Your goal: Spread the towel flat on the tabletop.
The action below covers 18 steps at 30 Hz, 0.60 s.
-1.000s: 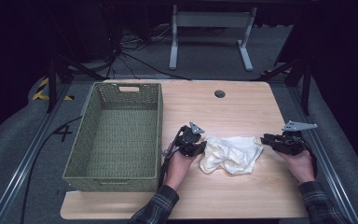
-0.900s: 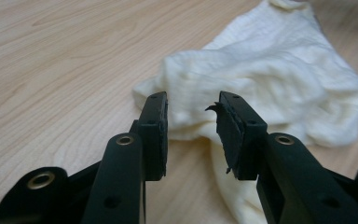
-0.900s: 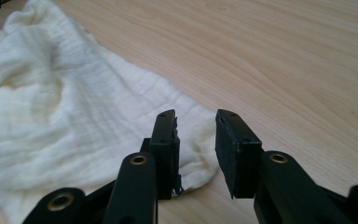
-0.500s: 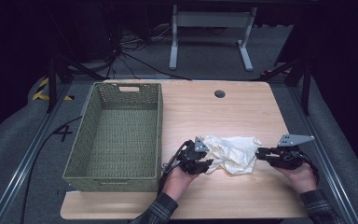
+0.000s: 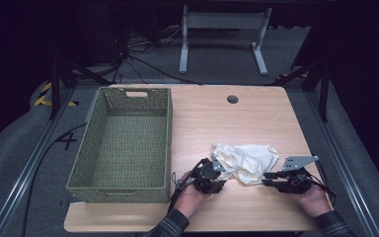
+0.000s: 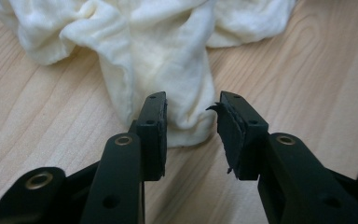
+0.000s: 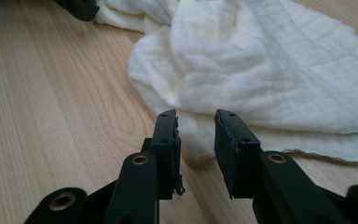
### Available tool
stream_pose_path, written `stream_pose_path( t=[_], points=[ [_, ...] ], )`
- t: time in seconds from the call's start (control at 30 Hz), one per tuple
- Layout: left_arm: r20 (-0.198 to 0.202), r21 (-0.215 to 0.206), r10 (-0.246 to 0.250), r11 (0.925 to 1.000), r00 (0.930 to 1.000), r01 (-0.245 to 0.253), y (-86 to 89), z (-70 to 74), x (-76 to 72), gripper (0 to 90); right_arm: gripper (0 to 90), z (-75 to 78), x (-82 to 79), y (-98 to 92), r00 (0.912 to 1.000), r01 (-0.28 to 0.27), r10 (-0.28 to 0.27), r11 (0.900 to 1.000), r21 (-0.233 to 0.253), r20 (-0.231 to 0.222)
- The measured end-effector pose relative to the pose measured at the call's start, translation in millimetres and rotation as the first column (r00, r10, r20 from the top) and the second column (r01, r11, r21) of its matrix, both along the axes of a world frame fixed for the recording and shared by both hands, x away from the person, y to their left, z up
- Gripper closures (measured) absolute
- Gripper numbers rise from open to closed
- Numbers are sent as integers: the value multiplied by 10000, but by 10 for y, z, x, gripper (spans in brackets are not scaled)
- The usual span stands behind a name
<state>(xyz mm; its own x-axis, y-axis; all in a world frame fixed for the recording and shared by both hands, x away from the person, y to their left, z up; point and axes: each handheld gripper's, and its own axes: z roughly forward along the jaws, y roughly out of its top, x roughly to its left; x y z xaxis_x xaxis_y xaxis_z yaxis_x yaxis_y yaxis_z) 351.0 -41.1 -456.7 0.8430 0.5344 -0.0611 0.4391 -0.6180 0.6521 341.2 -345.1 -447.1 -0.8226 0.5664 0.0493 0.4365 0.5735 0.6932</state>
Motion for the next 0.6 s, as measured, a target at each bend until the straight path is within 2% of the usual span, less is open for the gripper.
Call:
stream_pose_path(
  t=[0.1, 0.17, 0.3, 0.43, 0.53, 0.57, 0.6],
  points=[
    [185, 242, -20, 9997, 9998, 15, -5, 4, 10, 696, 730, -54, 6, 49, 9999, -149, 151, 9986, -502, 35],
    [213, 308, -28, 9995, 9998, 22, -6, 9, 9, 756, 786, -56, -2, 61, 9994, -138, 159, 9975, -689, 301],
    [237, 318, -10, 9995, 9997, 2, -3, 41, 7, 828, 866, -46, 6, 53, 9992, -79, 111, 9966, -815, 382],
    [325, -121, 137, 9998, 9994, -133, 65, 135, 1, 836, 870, 10, -2, 3, 9988, 8, 18, 9986, -538, 487],
    [446, -368, 171, 9992, 9989, -155, 132, 212, 8, 838, 873, 107, -18, -92, 9965, 249, -233, 9995, -185, 804],
    [578, -669, 320, 9974, 9978, -281, 191, 273, 7, 838, 874, 146, -26, -136, 9952, 379, -372, 9993, -61, 903],
    [578, -800, 357, 9963, 9977, -310, 218, 305, 8, 838, 874, 169, -29, -165, 9943, 417, -417, 9991, 18, 976]
  ],
)
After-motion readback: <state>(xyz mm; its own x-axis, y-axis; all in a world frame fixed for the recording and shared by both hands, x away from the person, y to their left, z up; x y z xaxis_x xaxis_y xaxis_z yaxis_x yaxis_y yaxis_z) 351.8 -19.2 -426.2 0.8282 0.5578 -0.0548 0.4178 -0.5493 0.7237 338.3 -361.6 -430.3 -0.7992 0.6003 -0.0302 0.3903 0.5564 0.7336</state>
